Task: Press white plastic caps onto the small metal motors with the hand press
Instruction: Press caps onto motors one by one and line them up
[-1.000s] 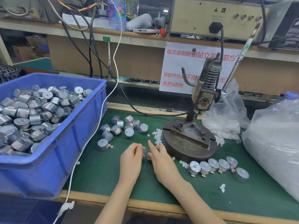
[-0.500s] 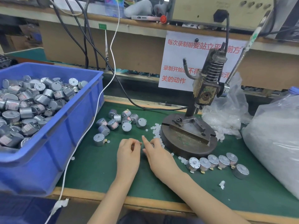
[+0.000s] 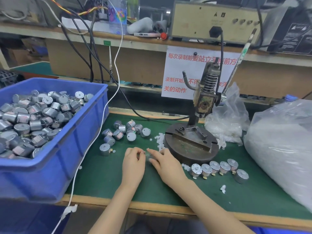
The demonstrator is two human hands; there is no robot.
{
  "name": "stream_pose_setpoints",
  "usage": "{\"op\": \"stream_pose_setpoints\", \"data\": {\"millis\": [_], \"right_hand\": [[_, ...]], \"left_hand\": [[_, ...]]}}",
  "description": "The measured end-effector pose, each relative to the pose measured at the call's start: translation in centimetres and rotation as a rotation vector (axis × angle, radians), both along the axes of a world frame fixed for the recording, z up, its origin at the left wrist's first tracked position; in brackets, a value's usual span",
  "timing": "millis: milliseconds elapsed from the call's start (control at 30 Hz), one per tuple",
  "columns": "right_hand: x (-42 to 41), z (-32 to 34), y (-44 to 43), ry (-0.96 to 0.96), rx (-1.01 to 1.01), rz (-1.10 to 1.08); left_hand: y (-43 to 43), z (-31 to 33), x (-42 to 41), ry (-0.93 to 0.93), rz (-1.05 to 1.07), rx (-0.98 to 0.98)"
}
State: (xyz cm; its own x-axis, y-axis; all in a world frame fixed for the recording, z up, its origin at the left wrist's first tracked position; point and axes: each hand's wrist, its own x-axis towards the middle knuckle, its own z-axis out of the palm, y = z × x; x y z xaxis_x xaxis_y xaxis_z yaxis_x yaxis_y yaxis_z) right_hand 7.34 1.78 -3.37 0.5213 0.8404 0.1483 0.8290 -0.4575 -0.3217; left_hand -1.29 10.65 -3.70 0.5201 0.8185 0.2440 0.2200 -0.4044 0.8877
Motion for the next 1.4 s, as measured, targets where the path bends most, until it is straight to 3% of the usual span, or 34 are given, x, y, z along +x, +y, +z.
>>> {"op": "stream_pose_setpoints", "data": {"millis": [167, 400, 500, 600, 800, 1133, 1400], "right_hand": [[0.5, 1.7, -0.2, -0.024, -0.127, 0.049], [1.2, 4.4, 0.9, -0.207, -0.354, 0.077], [1.5, 4.5, 0.3, -0.13, -0.225, 0.042], [2.3, 5.2, -0.9, 0.066, 0.147, -0.111], [6.9, 6.4, -3.4, 0.039, 0.485, -0.399], [10.3, 4.1, -4.4, -0.102, 0.375, -0.565], [10.6, 4.5, -3.4, -0.174, 0.267, -0.57]], "left_hand": [[0.0, -0.2, -0.1, -0.006, 0.016, -0.008], [0.2, -0.3, 0.0, -0.005, 0.014, -0.037], [0.4, -0.4, 0.2, -0.011, 0.018, -0.048], [0.5, -0.5, 0.3, -0.032, 0.038, -0.059], [0.6, -0.7, 0.2, -0.038, 0.052, -0.063], [0.5, -0.6, 0.3, -0.047, 0.053, -0.073], [0.4, -0.5, 0.3, -0.017, 0.064, -0.067]]}}
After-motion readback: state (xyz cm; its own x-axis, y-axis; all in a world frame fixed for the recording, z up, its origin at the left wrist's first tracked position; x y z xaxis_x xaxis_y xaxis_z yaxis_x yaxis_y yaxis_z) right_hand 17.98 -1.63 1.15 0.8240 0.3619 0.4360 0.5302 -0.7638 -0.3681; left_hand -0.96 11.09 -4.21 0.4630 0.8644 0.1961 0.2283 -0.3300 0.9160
